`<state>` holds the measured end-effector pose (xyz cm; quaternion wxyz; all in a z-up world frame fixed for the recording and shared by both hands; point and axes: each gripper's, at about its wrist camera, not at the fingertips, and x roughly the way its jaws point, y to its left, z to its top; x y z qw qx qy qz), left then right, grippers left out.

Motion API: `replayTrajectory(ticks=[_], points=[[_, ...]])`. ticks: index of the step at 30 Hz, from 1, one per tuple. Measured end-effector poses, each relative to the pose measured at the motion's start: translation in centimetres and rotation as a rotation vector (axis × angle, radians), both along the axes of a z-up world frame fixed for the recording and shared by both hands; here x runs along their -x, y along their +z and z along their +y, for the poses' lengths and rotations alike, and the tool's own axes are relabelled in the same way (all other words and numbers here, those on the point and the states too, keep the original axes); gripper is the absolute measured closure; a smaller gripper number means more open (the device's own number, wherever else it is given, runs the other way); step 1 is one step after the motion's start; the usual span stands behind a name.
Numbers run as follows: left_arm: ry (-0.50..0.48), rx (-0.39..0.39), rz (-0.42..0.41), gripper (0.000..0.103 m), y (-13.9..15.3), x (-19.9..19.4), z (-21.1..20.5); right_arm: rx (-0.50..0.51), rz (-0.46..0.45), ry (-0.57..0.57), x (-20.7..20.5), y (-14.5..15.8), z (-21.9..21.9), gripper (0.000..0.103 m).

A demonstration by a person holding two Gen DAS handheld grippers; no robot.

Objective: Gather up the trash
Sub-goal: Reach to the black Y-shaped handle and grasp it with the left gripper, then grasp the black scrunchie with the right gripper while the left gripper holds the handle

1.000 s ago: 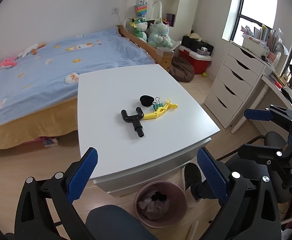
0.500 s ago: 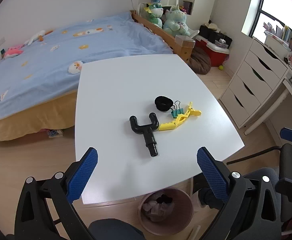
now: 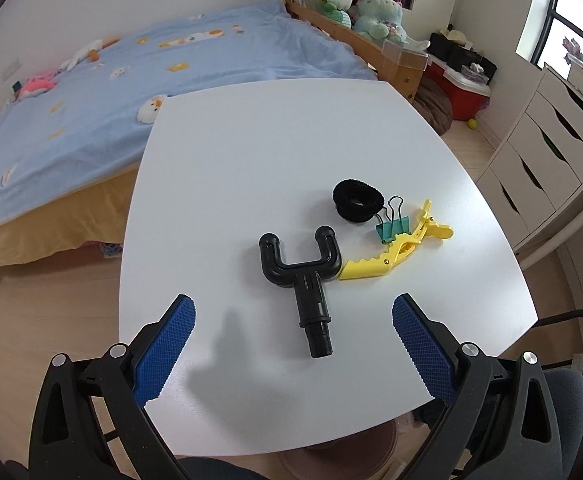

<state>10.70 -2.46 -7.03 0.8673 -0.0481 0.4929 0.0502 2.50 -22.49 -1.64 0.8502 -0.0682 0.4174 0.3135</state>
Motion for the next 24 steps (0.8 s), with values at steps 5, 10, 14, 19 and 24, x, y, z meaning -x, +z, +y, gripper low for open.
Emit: replayTrajectory(ticks=[5, 10, 14, 19, 24], points=[[0.011, -0.004, 0.027, 0.029, -1.0, -0.7, -0.1, -0.007, 0.005, -0.005, -0.1, 0.0, -0.4, 0.003], [0.011, -0.015, 0.042, 0.046, -1.6, -0.7, -0.1, -0.008, 0.009, -0.004, -0.3, -0.1, -0.5, 0.003], [0.005, -0.029, 0.047, 0.054, -1.9, -0.6, -0.2, -0.01, 0.01, -0.003, -0.4, -0.1, -0.5, 0.003], [-0.018, -0.036, 0.04, 0.08, -1.7, -0.4, -0.3, -0.011, 0.013, 0.005, -0.3, -0.3, -0.1, 0.003], [-0.035, -0.027, 0.033, 0.085, -1.7, -0.3, -0.1, -0.01, 0.018, 0.008, -0.5, -0.5, 0.1, 0.003]])
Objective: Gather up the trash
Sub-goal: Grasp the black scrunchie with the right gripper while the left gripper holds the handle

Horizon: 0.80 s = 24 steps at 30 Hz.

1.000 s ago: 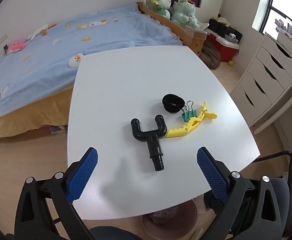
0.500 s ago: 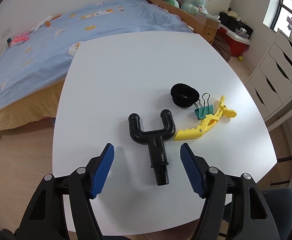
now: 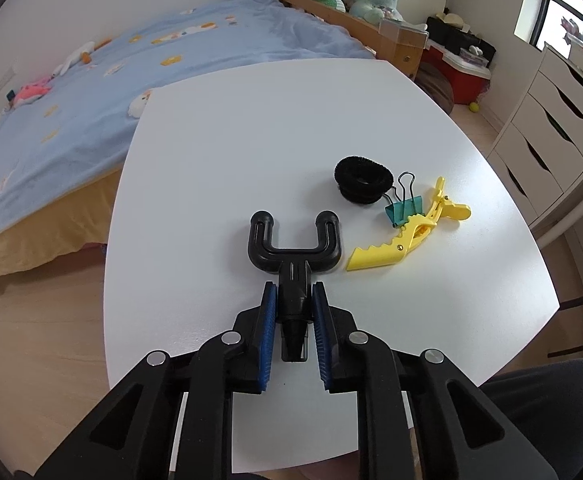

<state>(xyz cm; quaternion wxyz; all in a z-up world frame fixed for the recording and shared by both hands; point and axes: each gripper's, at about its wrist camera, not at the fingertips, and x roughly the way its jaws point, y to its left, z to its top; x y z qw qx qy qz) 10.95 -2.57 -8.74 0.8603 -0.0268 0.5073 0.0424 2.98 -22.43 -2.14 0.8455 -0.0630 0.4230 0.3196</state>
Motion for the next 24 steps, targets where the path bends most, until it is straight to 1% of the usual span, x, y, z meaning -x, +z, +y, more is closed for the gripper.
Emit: replayTrajectory(ticks=[9, 14, 24], points=[[-0.023, 0.025, -0.04, 0.086, 0.5, 0.6, 1.0, 0.007, 0.005, 0.0, -0.5, -0.3, 0.5, 0.003], [-0.022, 0.035, -0.063, 0.086, 1.5, 0.9, 1.9, 0.015, -0.001, 0.011, -1.4, -0.2, 1.2, 0.003], [-0.015, 0.052, -0.116, 0.087, 3.5, 2.0, 3.1, 0.038, -0.006, 0.057, -4.0, 0.1, 3.9, 0.003]])
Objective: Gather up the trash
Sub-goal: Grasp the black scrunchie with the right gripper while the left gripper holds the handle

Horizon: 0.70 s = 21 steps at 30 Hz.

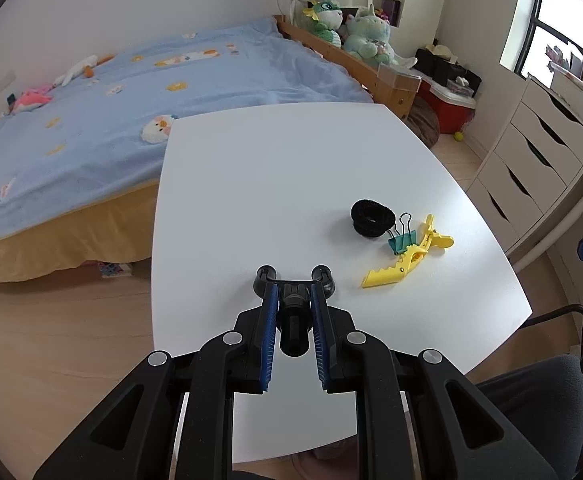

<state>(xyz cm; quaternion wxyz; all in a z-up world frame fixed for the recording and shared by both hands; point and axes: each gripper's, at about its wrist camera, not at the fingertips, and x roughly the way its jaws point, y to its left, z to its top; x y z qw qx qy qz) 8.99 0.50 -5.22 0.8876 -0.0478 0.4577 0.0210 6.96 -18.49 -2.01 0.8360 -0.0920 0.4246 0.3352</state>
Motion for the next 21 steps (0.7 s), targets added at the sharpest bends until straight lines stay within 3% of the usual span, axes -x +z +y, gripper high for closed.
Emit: replayTrajectory(ticks=[21], points=[[0.005, 0.004, -0.04, 0.087, 1.9, 1.3, 1.1, 0.114, 0.052, 0.082, -8.8, -1.2, 7.8, 0.003]])
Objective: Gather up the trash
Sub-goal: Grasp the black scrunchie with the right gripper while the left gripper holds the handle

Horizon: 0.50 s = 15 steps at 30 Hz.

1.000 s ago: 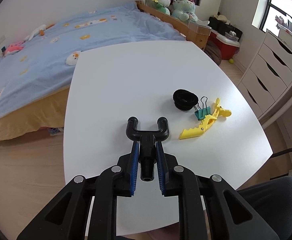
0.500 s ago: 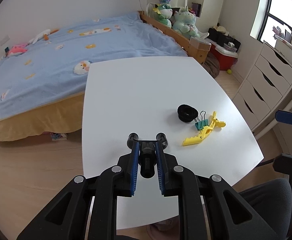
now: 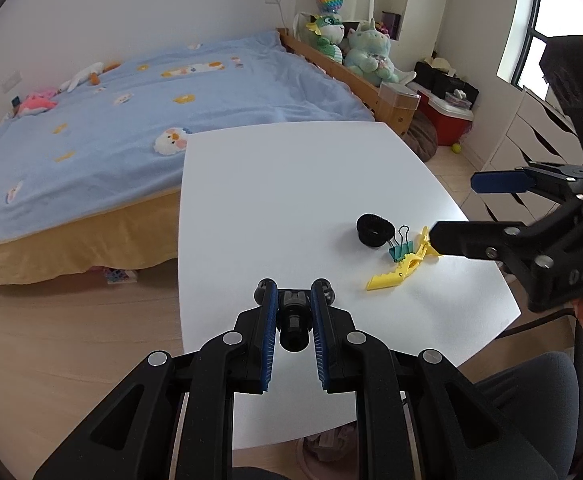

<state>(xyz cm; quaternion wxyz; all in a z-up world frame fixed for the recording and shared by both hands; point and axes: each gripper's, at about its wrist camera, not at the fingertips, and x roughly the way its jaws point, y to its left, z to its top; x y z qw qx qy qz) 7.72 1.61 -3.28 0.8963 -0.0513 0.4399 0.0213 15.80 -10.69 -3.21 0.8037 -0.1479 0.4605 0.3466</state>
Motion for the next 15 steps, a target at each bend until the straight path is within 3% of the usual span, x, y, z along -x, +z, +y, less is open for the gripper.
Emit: replayTrajectory(ticks=[11, 12, 14, 15], points=[[0.003, 0.002, 0.0, 0.087, 0.0, 0.5, 0.4, 0.133, 0.134, 0.041, -4.1, -3.8, 4.7, 0.005], [0.004, 0.002, 0.0, 0.087, 0.0, 0.6, 0.4, 0.137, 0.144, 0.044, -4.3, -4.2, 5.0, 0.007], [0.007, 0.003, 0.001, 0.087, 0.0, 0.6, 0.6, 0.16, 0.158, 0.052, -4.4, -4.9, 5.4, 0.028], [0.008, 0.003, 0.001, 0.087, 0.0, 0.6, 0.7, 0.175, 0.159, 0.055, -4.4, -5.2, 5.5, 0.029]])
